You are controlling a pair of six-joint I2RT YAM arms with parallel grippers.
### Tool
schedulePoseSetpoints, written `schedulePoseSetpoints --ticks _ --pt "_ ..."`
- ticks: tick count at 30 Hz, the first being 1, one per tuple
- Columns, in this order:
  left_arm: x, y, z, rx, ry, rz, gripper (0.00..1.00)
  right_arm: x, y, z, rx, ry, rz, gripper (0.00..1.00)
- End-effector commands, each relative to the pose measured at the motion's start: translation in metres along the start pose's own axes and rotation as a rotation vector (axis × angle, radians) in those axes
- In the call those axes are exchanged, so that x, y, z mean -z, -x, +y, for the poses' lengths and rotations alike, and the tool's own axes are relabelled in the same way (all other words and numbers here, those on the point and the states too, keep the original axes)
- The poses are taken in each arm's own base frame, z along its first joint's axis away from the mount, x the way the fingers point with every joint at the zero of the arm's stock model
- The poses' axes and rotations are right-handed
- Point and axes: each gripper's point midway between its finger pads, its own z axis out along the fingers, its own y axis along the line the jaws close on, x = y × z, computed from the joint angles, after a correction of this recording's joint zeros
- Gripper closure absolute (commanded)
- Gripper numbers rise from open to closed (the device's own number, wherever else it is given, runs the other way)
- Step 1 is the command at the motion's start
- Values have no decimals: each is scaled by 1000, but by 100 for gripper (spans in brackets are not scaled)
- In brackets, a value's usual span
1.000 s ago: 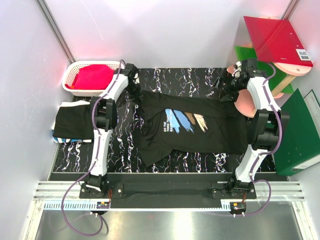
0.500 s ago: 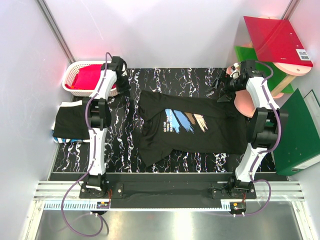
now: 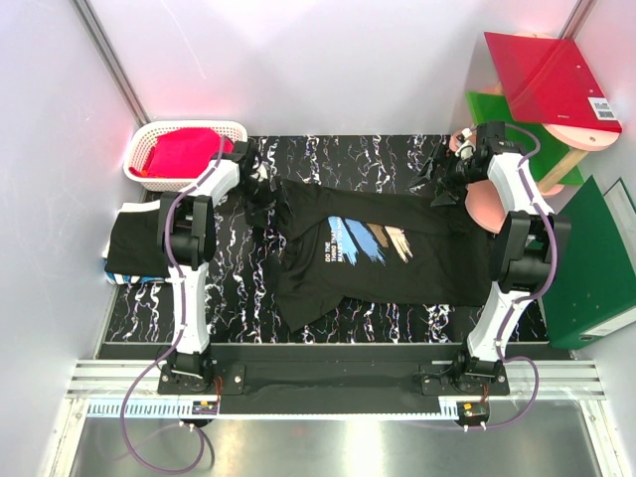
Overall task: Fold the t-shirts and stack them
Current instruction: Fold the flattened tshirt in 1/3 of the way
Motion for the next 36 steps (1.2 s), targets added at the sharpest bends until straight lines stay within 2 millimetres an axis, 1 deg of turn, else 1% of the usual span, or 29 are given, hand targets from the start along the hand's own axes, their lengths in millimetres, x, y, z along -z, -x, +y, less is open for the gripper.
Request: schedulePoseSetpoints --ticks 1,2,3,5,6,7,8,12,13,15,18,21,24,26,28,29,30,31,32,33,34,35,36 --pt "10 4 -38 -28 -152 -41 22 4 3 8 27 37 0 0" --pt "8 1 -42 -30 -161 -30 33 4 3 8 27 38 1 0" --pt "5 -2 -44 -18 -171 -17 52 4 2 8 26 41 3 0" --pt "-1 -5 -49 -17 -180 0 67 5 2 9 26 42 4 0" --pt "-2 -6 -52 -15 -189 6 84 4 1 9 25 43 6 0" --pt "-3 -8 -54 -14 -195 14 94 4 1 9 25 44 7 0" --pt "-3 -8 -57 -14 -199 14 100 4 0 9 24 45 9 0" --pt "9 -10 -71 -15 -232 6 100 2 -3 8 15 51 19 0" --pt "18 -9 -77 -19 -247 -7 100 3 -4 8 13 51 21 0" --pt "28 -9 -88 -15 -281 -9 100 1 -6 7 9 53 27 0" --pt "51 -10 -109 -17 -352 -16 100 0 -9 5 4 53 36 0" --pt "77 -11 -128 -27 -410 -38 100 -1 -10 4 2 55 40 0" --pt "92 -14 -143 -20 -472 -26 100 -2 -12 3 -1 55 45 0" --pt "97 -20 -150 -13 -503 -5 100 -4 -15 3 -7 58 54 0" --pt "102 -28 -155 -21 -534 23 100 -4 -15 1 -10 57 56 0" --pt "98 -37 -154 -16 -535 50 100 -5 -16 1 -8 58 57 0" --pt "102 -43 -156 -22 -547 62 100 -5 -16 1 -9 59 59 0" --pt "101 -52 -157 -25 -550 81 100 -5 -17 1 -10 60 60 0" --pt "94 -62 -150 -9 -538 112 100 -6 -16 0 -12 60 61 0" --pt "97 -71 -151 -16 -547 126 100 -5 -16 0 -13 59 59 0" --pt "95 -79 -148 -14 -544 146 100 -6 -17 0 -14 60 62 0" --pt "86 -91 -139 4 -530 179 100 -8 -18 0 -17 61 68 0" --pt "88 -99 -136 1 -528 185 100 -8 -17 -1 -17 60 66 0"
